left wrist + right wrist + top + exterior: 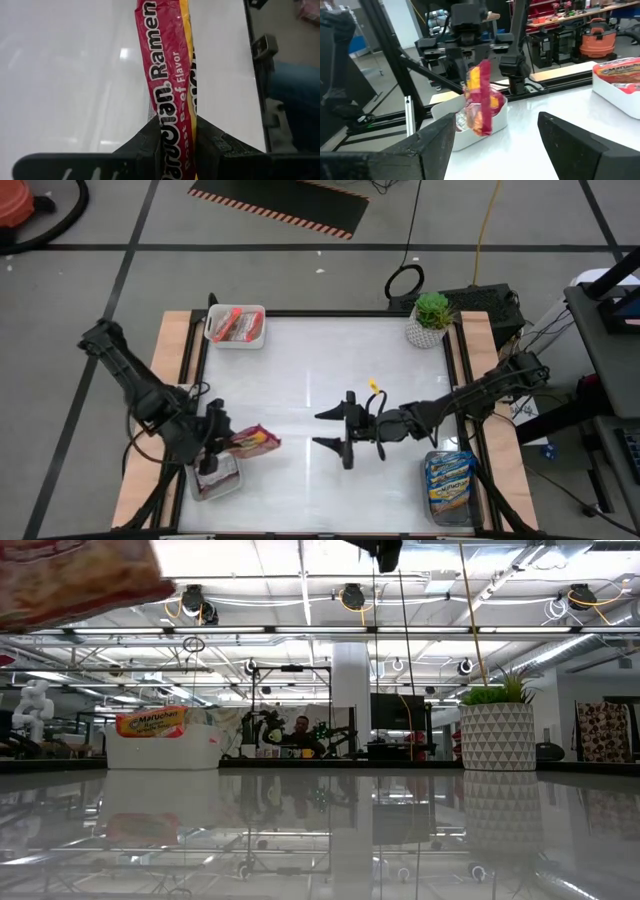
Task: Sort Maruchan noodles
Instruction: Put the red noodle pack into the gray bin
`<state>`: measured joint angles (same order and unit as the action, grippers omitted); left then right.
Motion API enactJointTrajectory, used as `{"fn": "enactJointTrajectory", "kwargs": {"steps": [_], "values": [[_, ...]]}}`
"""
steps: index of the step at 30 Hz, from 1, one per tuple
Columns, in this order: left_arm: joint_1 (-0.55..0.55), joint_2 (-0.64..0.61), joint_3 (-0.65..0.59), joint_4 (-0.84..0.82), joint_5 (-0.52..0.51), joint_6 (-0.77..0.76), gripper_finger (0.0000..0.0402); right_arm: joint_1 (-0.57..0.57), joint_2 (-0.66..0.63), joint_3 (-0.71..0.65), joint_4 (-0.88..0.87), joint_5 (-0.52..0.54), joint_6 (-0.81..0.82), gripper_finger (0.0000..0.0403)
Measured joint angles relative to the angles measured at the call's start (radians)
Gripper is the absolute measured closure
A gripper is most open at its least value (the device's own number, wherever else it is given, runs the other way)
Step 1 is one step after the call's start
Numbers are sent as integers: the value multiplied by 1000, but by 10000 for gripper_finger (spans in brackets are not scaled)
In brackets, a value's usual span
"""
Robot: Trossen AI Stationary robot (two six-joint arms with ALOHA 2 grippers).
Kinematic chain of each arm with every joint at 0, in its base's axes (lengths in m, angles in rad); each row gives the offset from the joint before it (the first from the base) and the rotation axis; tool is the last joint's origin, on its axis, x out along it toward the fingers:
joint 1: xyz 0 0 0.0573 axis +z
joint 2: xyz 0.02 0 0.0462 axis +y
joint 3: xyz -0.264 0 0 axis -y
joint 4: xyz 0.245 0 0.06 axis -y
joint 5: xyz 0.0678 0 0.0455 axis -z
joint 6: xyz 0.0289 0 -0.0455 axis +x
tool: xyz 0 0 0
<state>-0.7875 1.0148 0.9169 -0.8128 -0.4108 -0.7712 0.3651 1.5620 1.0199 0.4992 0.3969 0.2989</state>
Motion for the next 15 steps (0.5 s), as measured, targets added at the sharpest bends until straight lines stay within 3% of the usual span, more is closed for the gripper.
{"fn": "enactJointTrajectory", "kwargs": {"steps": [10,15], "values": [[-179,-2,0,-116,1,-231,321,-17,0,0,-3,-5,-6,126],[-243,-2,0,-259,1,-379,321,-17,0,0,-3,-5,-8,126]]}}
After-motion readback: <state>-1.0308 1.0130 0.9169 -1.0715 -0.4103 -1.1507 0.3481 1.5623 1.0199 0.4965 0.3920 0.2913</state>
